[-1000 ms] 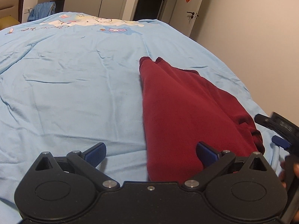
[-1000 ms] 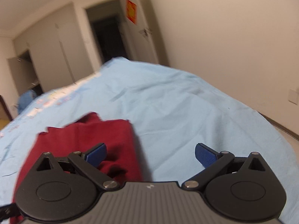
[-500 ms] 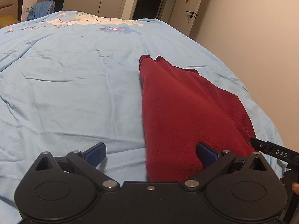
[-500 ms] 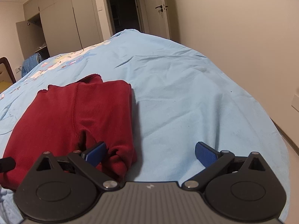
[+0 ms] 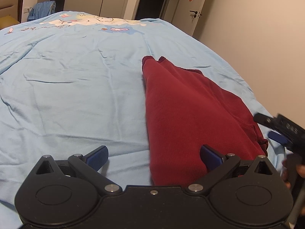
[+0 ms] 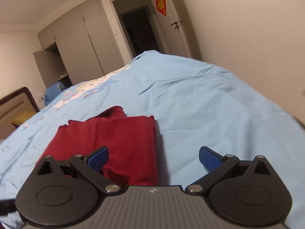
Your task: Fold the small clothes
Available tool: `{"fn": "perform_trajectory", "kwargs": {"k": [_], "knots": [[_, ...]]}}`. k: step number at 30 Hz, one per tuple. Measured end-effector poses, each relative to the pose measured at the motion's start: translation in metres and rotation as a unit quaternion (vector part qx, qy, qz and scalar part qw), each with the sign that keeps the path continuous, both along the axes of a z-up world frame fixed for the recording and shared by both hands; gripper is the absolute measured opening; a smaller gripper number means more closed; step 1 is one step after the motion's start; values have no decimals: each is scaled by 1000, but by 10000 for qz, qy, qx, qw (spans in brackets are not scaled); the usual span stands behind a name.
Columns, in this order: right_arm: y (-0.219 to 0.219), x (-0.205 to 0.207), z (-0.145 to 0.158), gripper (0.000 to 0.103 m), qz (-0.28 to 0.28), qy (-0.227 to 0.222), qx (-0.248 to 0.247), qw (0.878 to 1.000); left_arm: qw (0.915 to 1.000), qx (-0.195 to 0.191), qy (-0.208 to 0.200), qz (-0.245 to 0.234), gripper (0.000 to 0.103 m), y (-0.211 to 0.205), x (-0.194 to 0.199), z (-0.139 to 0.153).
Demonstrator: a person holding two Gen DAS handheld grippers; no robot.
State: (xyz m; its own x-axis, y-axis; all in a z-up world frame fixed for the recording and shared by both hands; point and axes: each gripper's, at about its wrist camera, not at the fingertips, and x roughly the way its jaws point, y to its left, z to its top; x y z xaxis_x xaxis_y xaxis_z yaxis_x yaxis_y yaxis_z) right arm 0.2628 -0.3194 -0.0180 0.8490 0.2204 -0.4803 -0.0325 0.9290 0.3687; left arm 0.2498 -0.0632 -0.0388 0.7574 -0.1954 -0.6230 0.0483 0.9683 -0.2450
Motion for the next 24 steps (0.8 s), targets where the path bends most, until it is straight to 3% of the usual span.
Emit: {"fn": "perform_trajectory", "kwargs": {"k": [1, 5, 6, 11, 16, 20, 21, 22, 23, 24], "knots": [[0, 9, -1, 97, 77, 13, 54, 10000, 10000, 5, 6, -6, 102, 0, 0, 0], [13, 32, 0, 45, 286, -20, -371, 9989, 10000, 18, 32, -1, 102, 0, 2, -1], [15, 36, 1, 36, 361, -32, -422, 9985, 10000, 27, 38, 3, 102, 0, 2, -1], [27, 45, 4, 10, 587, -168, -601, 9963, 10000, 51, 36, 9, 103, -2, 3, -2], [37, 46, 15, 9, 614, -569, -1004, 9914, 10000, 71, 26, 15, 102, -2, 2, -2], [29, 55, 1, 13, 536, -248, -906, 9941, 10000, 95, 11, 7, 102, -3, 1, -1], [26, 55, -4, 27, 488, -150, -831, 9952, 9999, 107, 9, 6, 102, -3, 0, -1], [22, 53, -7, 34, 435, -108, -710, 9965, 9999, 109, 7, 2, 102, -3, 0, -1], [18, 50, -9, 51, 394, -94, -561, 9976, 9999, 101, 11, 8, 102, -3, 0, -1], [14, 49, -10, 57, 392, -94, -413, 9983, 10000, 89, 18, 12, 102, -3, 0, -1]]}}
